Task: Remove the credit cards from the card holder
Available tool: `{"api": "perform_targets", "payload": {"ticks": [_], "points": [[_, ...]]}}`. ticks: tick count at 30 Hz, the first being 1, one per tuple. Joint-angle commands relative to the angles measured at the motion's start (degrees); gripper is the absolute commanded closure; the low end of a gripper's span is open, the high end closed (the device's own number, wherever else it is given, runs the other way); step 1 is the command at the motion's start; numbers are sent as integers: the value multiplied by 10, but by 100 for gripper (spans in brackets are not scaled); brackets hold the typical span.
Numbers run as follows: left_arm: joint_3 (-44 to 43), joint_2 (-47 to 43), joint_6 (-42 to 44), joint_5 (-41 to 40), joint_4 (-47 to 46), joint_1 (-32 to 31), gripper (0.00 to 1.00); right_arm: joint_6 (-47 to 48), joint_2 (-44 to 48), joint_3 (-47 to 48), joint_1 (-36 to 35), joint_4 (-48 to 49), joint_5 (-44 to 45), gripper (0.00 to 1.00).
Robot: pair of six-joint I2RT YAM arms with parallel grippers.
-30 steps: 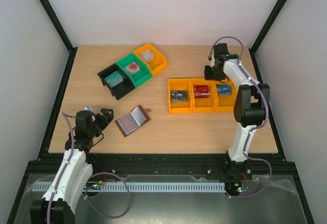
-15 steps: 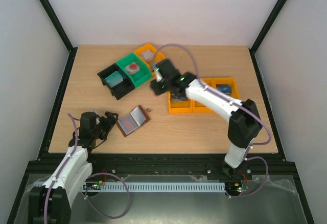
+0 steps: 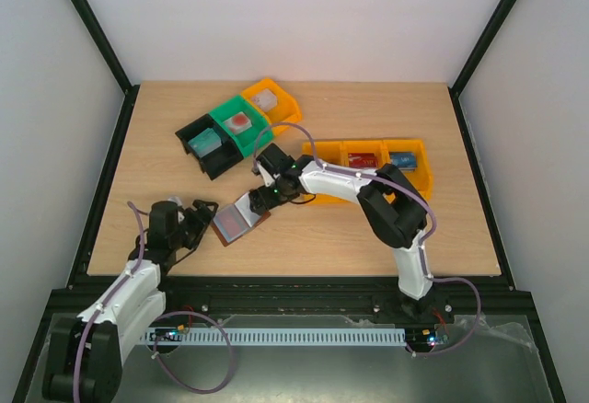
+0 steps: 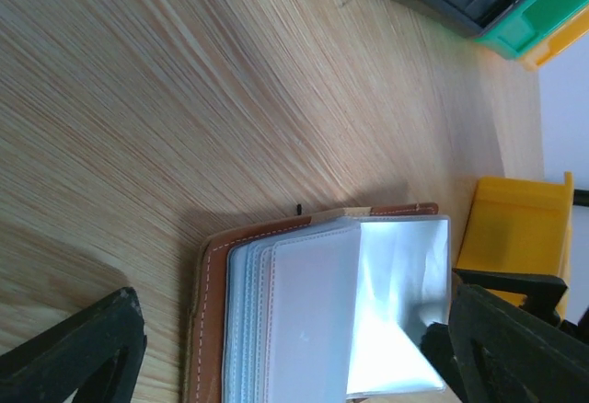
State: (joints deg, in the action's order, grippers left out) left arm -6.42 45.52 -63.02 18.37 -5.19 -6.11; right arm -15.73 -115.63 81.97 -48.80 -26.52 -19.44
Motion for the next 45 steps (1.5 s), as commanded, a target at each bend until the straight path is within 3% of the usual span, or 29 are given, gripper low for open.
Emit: {"api": "perform_targets", "payload": {"ticks": [1,7,12,16,19,20,24,28,34,40,45], "points": [[15,15,-12,-7,-7,-12,11,1,-37,7,-3,12,-64,11],[17,21,-15,-13,-18,-21,19,-14,-58,7,-3,42,-157,19],[18,21,-16,-16,-25,-23,26,-31,-71,15,-3,58,-203,35],[18,17,-14,-14,-30,-23,29,-62,-72,0,-4,101,-252,59],[16,10,-13,-17,-27,-23,30,-52,-65,1,-4,95,-242,91],[15,4,-11,-17,-26,-22,30,-48,-56,0,-2,94,-240,97],[5,-42,-1,-11,-19,-3,28,-26,-5,2,21,79,-230,98],[-17,-115,24,20,-48,19,19,9,81,-3,66,71,-251,98],[-60,-171,168,174,-176,15,1,68,191,18,101,46,-270,98],[-85,-172,214,252,-240,6,1,105,264,12,101,60,-317,98],[-99,-163,245,245,-234,-5,1,130,310,-23,100,92,-398,99]]}}
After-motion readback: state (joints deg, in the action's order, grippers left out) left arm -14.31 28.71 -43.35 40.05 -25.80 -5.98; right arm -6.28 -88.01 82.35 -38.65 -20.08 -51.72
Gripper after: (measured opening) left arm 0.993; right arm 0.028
